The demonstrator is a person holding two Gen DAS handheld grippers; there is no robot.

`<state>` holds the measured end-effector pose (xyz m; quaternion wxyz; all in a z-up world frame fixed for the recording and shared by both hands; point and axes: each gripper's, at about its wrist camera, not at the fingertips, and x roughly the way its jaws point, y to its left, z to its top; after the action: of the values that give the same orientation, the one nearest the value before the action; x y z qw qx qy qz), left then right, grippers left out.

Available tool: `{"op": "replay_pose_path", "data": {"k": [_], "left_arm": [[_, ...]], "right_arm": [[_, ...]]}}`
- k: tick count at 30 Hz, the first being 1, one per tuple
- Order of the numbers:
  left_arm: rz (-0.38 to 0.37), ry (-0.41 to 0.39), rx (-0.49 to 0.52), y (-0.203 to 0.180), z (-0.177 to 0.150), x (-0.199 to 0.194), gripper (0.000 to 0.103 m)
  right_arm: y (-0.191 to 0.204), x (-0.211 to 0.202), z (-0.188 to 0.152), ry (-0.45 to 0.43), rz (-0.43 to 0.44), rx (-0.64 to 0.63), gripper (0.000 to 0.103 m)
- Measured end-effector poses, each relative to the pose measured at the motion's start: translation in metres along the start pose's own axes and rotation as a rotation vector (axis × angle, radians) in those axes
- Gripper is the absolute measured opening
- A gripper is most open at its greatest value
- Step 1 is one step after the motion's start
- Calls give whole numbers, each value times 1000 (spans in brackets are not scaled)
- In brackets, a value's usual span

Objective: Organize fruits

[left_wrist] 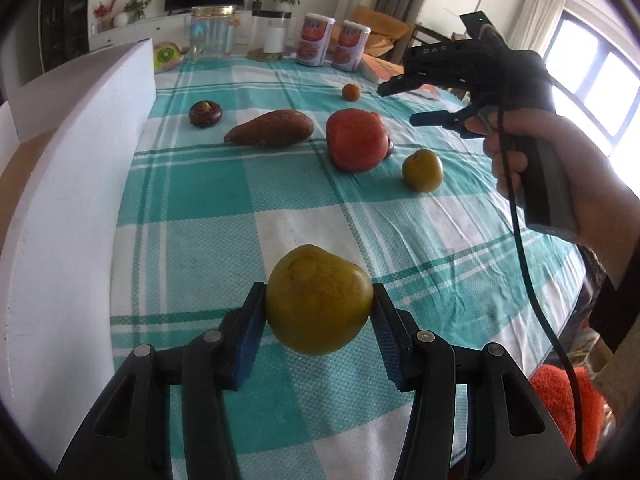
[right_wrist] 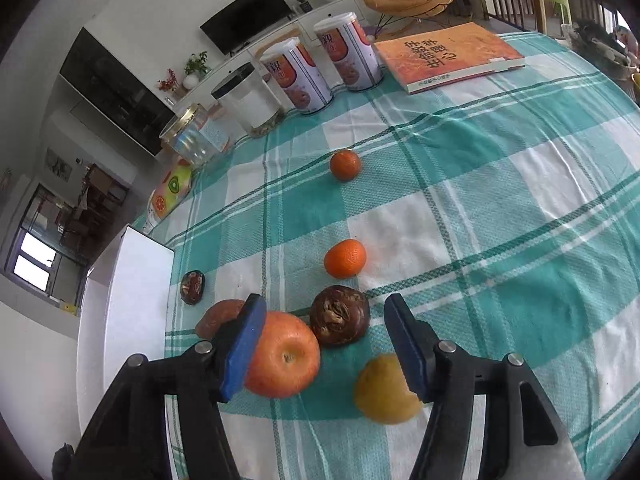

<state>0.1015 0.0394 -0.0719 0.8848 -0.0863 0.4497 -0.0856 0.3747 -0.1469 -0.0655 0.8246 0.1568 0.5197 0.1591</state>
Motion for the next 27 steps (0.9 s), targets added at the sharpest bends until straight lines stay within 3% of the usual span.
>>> {"op": "replay_pose_path", "data": {"k": [4, 5, 6, 7, 15, 20, 24, 27], "left_arm": [[3, 10, -25, 11, -1, -6, 53], [3, 13, -31, 14, -1, -6, 53], [3, 14, -36, 16, -1, -6, 53], [2, 14, -40, 17, -1, -6, 53], [-100, 0, -78, 16, -1, -29, 53], [-205, -41, -131, 33, 0, -85, 53], [-155, -109, -181, 68, -5, -133, 53], [-52, -142, -237, 107, -14, -161, 53]], "right_arm": [[9, 38, 12, 41, -117, -45, 57], [7, 45, 12, 62, -125, -48, 48], [6, 51, 11, 80, -155, -56, 31], [6, 52, 10, 74, -159, -61, 29], [18, -10, -14, -90, -103, -154, 28], [79, -63, -68, -118, 38, -303, 28], [155, -80, -127, -64, 235, -410, 28], [217, -79, -175, -3, 366, -483, 28]]}}
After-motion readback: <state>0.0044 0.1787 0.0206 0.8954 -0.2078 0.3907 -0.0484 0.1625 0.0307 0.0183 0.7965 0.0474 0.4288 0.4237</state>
